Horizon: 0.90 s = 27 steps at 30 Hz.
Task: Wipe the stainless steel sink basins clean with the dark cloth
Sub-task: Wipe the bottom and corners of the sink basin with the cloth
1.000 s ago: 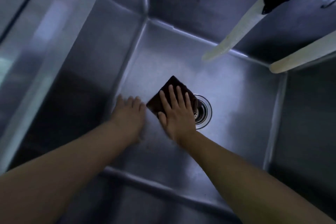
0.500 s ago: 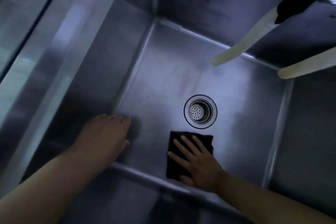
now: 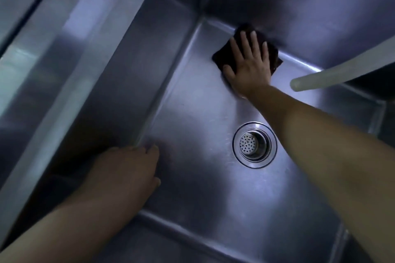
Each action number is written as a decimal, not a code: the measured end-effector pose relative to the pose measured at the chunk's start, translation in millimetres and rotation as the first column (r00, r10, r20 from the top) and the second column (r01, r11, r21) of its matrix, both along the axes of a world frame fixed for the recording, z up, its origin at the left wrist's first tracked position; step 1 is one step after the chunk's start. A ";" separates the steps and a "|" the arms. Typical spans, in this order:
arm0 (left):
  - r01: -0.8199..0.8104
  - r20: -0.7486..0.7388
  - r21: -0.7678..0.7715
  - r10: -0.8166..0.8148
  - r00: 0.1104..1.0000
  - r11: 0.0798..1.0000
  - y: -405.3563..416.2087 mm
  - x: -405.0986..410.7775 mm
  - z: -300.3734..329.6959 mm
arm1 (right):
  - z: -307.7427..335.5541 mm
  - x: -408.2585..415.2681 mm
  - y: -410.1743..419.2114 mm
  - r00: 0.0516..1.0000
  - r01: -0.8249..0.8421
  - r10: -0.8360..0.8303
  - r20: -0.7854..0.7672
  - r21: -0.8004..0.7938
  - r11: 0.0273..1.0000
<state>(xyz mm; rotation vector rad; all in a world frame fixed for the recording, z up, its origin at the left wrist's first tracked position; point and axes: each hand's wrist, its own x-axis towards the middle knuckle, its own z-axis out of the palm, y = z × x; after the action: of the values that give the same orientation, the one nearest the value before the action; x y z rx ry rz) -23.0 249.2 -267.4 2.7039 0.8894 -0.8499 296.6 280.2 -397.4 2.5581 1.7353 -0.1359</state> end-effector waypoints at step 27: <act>-0.179 0.056 -0.012 0.180 0.982 0.984 1.9 11.4 19.6 | 6.3 -101.3 -90.3 0.819 -0.561 0.562 -0.116 0.044 0.827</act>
<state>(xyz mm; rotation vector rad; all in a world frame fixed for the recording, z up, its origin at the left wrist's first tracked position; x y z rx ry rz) -11.6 251.1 -247.7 2.5790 1.0954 -0.7336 195.3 189.9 -391.2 1.9523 2.4530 -0.2642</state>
